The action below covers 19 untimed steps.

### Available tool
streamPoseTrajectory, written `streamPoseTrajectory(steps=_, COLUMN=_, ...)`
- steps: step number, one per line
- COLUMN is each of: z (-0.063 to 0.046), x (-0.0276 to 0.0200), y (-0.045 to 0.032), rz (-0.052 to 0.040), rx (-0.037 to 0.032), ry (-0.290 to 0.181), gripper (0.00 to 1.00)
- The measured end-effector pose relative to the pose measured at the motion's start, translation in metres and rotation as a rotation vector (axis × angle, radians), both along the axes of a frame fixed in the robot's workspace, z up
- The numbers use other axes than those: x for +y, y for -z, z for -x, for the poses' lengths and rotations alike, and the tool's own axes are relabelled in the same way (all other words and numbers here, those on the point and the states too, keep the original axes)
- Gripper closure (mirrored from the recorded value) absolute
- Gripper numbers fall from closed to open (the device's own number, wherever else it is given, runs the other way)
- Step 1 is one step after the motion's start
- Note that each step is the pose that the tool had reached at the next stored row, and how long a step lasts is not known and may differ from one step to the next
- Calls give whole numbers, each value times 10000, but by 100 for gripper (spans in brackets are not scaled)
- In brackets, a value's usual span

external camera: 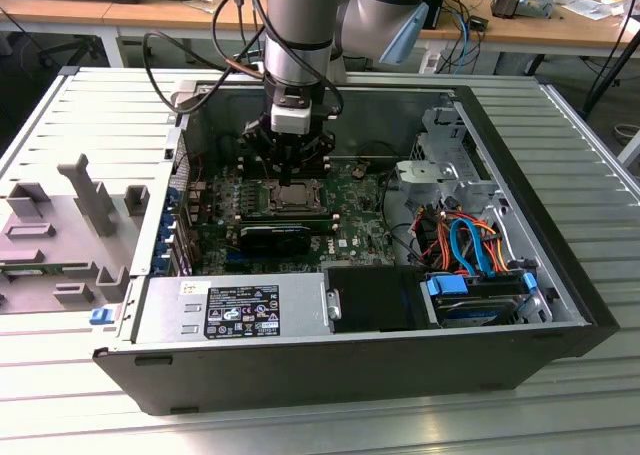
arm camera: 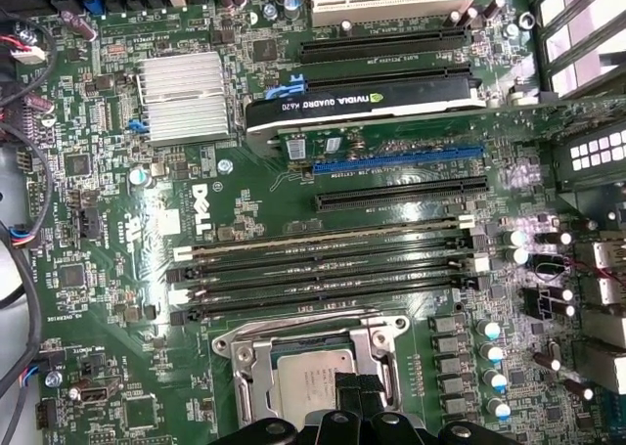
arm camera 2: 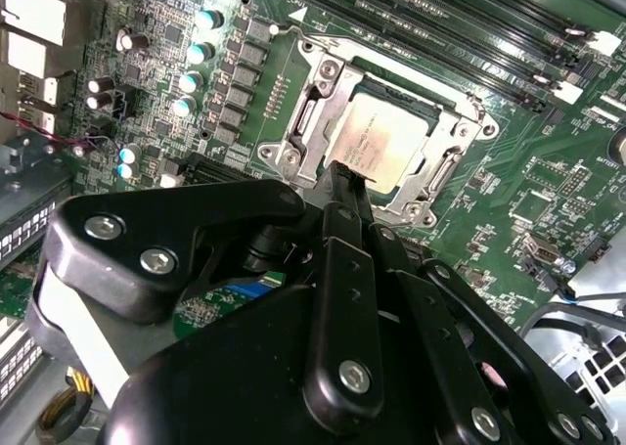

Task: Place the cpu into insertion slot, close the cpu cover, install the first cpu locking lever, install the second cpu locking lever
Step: 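Install the first cpu locking lever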

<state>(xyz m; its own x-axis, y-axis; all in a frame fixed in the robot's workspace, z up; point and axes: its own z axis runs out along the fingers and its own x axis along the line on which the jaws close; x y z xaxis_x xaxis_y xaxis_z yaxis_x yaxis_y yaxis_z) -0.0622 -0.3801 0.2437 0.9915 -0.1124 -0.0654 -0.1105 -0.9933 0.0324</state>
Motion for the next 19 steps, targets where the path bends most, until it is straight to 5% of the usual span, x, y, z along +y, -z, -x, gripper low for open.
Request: streamPoseTrajectory(steps=19, z=0, x=0, y=0, rz=0, rx=0, ry=-465, gripper=89)
